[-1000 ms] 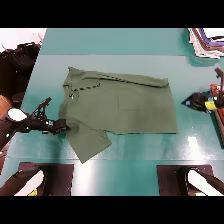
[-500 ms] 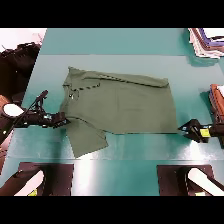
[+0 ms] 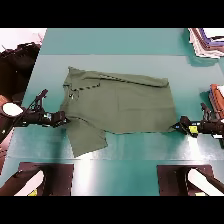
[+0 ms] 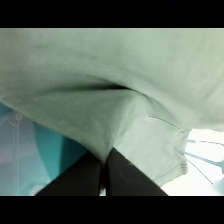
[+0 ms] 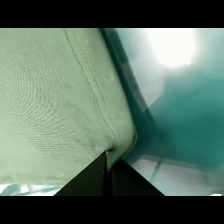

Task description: Fold the shirts.

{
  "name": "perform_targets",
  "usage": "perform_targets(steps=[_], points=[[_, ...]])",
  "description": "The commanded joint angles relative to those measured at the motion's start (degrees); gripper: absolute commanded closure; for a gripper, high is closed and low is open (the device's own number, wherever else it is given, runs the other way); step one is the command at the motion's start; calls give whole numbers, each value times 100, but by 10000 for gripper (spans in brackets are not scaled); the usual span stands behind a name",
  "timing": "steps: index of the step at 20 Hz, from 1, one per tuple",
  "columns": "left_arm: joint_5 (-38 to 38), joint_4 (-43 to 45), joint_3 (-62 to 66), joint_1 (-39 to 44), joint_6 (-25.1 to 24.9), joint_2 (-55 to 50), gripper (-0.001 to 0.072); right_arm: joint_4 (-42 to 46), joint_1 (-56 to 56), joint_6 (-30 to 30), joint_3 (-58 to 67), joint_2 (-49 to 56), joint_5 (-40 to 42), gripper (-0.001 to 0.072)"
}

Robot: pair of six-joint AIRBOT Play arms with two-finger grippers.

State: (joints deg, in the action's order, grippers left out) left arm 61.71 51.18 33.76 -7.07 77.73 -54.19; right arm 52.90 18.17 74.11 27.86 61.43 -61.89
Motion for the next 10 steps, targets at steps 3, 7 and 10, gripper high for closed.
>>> perform_targets(steps=[3,7,10], points=[[365,4,1147,0,46,389,676,-87,-199,-7,1005,-1169,-111,693],[822,4,3504,0,44,739,675,-83,-199,0,3005,-1749,-122,693],[1023,2,5823,0,44,741,675,-63,-199,0,4741,-1880,-142,693]])
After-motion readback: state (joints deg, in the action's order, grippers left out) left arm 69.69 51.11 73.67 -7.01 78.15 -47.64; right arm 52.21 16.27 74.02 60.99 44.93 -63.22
